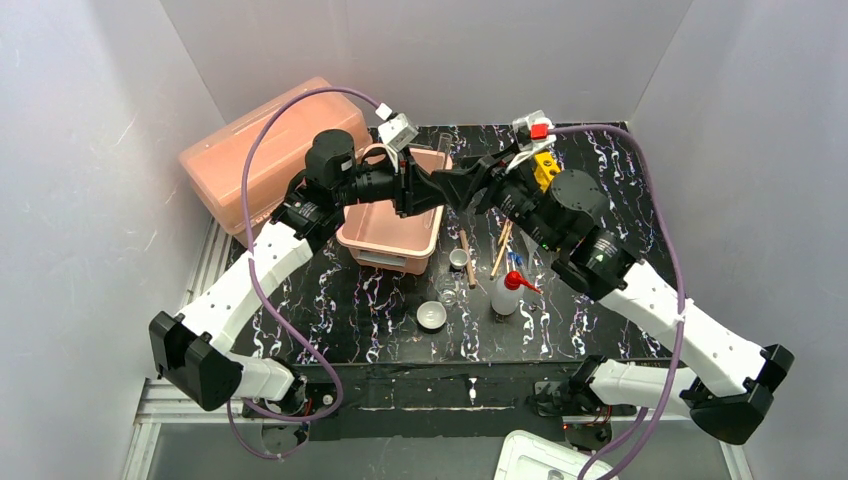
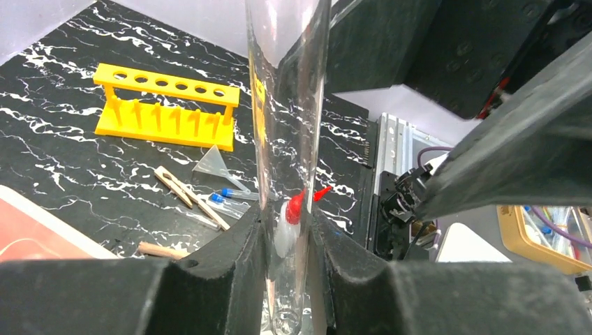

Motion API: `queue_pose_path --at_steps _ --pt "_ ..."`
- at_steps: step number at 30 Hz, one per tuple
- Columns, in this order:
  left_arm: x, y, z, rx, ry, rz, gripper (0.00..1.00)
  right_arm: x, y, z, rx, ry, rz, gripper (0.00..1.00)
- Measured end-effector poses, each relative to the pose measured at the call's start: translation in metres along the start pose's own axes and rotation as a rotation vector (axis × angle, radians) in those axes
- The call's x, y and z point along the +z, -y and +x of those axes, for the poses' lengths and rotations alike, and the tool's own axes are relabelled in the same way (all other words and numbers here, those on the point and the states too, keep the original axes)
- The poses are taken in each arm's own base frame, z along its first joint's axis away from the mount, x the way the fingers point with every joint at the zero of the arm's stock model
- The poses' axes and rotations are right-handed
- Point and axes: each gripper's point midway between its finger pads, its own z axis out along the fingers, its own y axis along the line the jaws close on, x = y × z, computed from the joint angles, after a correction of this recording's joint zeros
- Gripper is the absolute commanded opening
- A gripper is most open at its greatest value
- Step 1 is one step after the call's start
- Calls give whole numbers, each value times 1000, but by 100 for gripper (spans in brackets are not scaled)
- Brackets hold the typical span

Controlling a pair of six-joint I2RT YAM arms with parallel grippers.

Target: Organize the chemistry lab equipment

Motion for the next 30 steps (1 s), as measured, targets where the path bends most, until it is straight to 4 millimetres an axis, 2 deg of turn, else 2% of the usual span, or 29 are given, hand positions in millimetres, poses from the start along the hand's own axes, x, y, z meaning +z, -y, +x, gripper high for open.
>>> queue_pose_path --at_steps 4,7,9,14,20,24,30 --pt "-1 -2 2 24 -7 -5 1 -9 1 -1 22 -68 -50 70" --pt "-2 1 1 37 -6 7 1 -16 16 -3 74 -109 -60 67" --pt "-3 2 0 46 -5 13 1 -17 20 -3 115 -145 -90 66" --pt "-3 4 1 68 -11 26 2 -8 4 -1 184 -233 -220 66" --pt "-3 6 1 78 -13 37 2 -16 -12 5 201 -287 -318 63" --pt "-4 7 0 81 -11 44 2 -16 -15 8 205 -301 -339 60" --pt "-5 12 -1 84 -10 60 3 -2 -12 17 207 -326 -330 55"
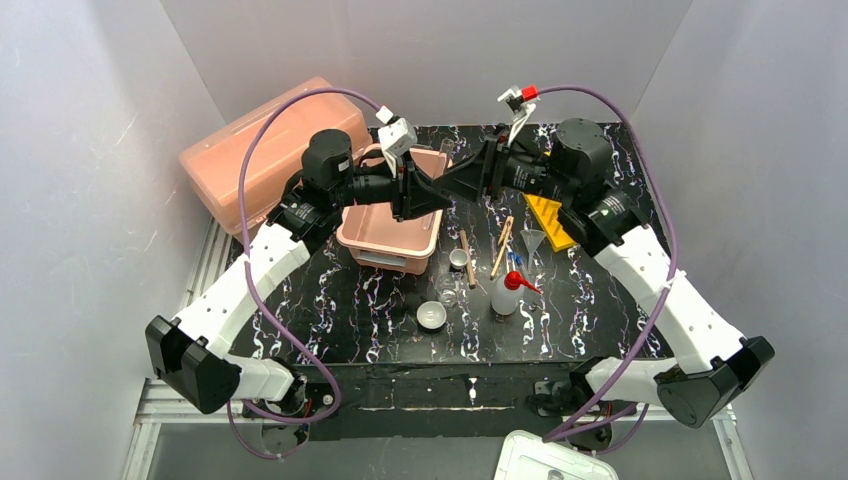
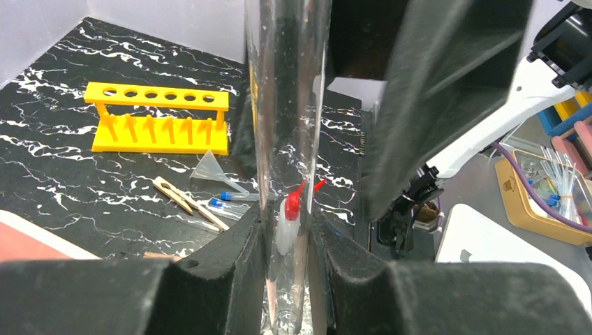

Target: Organize the chemistry lab equipment

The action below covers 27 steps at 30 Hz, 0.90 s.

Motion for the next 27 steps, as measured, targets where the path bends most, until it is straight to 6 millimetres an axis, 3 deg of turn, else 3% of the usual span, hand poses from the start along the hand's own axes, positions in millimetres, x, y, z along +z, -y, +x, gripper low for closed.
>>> queue_pose_path --at_steps 6,9,13,18,23,27 --pt "-1 5 0 0 -3 11 4 13 4 4 -21 -6 22 49" --pt "-1 6 0 0 -4 18 7 15 3 3 -40 3 26 39" --pt "-1 7 2 -15 -11 15 31 17 1 0 -71 22 29 24" --pt "-3 8 4 -23 -21 11 98 16 8 0 -85 39 59 18" --pt "-8 7 8 -45 -43 -28 98 8 27 4 -111 44 143 17" --pt "-20 2 1 -78 -64 -72 98 -9 66 -3 -142 61 280 17"
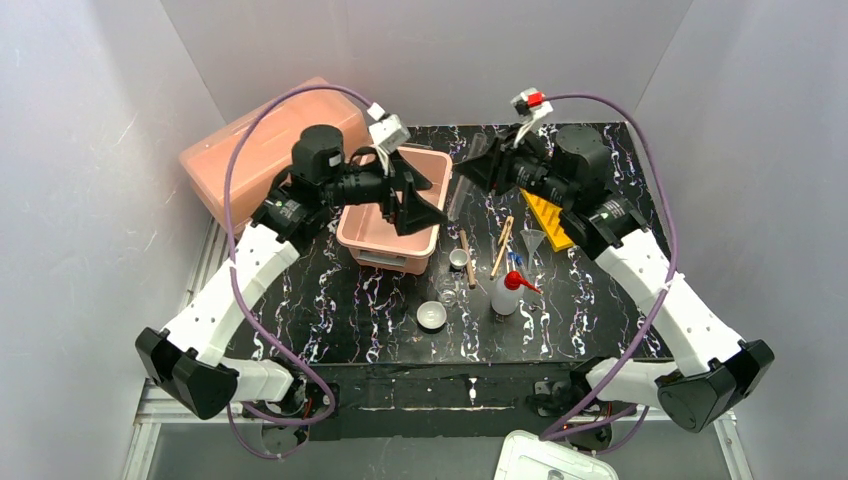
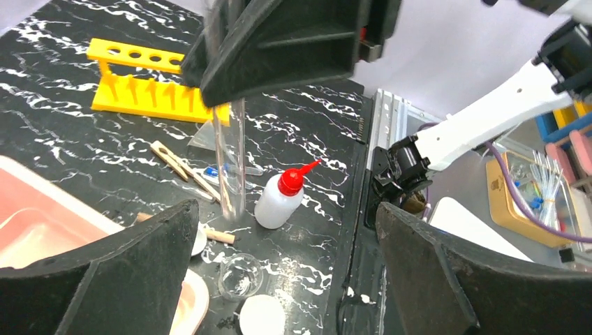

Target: Organize the chemistry lab equipment

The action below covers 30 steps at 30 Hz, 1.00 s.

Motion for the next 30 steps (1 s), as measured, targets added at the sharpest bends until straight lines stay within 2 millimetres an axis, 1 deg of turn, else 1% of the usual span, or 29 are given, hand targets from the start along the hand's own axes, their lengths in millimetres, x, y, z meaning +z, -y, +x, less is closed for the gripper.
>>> queue_pose_path --at_steps 2,3,6,9,11,14,17,19,20,23,30 --pt "-12 -11 -9 -23 9 -42 98 -6 31 3 -20 4 101 18" --pt "-18 -20 -11 -35 13 -72 98 -10 47 6 -32 2 153 15" --pt "-39 -60 -10 -49 -15 -210 98 -21 94 9 -74 -11 307 8" --pt "-49 -95 5 5 -106 -341 98 -30 147 10 -100 -20 488 2" --pt "-54 -111 20 35 -184 -395 98 -36 188 14 -103 -30 622 1" --pt "-64 -126 42 59 -301 -444 98 -50 245 27 -86 -45 798 1" --pt "-77 -131 59 42 -380 -471 98 -64 288 44 -64 -73 931 1" --pt "-86 -132 68 28 -422 -485 98 -72 307 53 -57 -82 990 1" --pt "-91 -132 72 26 -444 -491 98 -74 313 57 -55 -85 1007 1" --pt "-102 -136 80 25 -497 -518 98 -81 324 59 -58 -77 1036 1" --pt "-113 -137 86 3 -538 -544 98 -86 335 31 -114 33 1060 1"
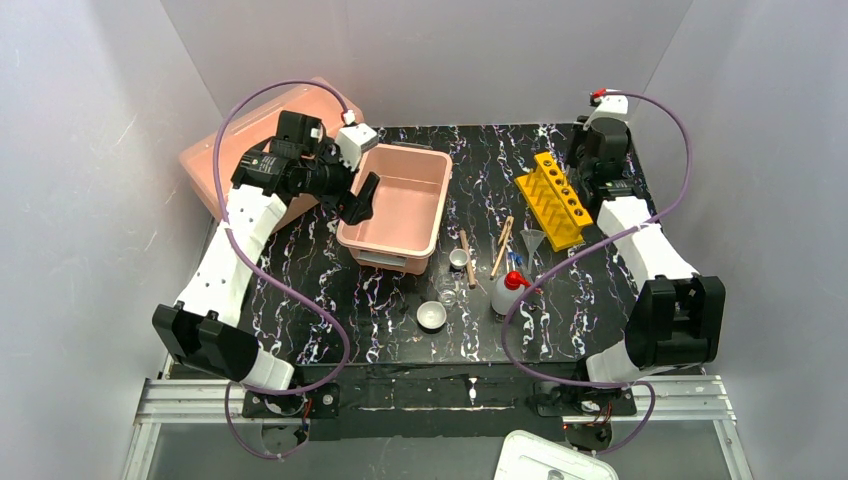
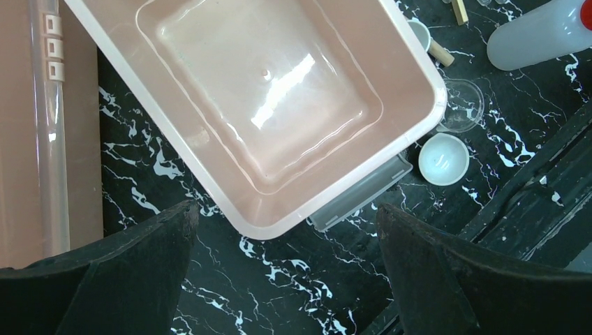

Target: Organize the chemistry lab equipment

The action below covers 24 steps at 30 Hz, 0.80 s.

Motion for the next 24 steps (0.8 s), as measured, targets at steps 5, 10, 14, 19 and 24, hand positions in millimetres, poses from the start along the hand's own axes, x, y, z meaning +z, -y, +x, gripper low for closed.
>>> queue_pose_path --at_steps 5,10,14,19,24 --pt "1 0 3 -5 -9 -1 98 9 1 -14 7 76 2 1" --pt "2 0 5 -9 -18 2 98 25 1 -5 8 94 19 1" --pt "3 0 7 -15 -27 6 98 34 1 6 -3 83 23 1" --pt "8 -1 9 -28 -45 13 98 39 1 12 -16 92 25 1" --pt "10 -1 10 -35 -50 15 98 40 3 22 -20 84 28 1"
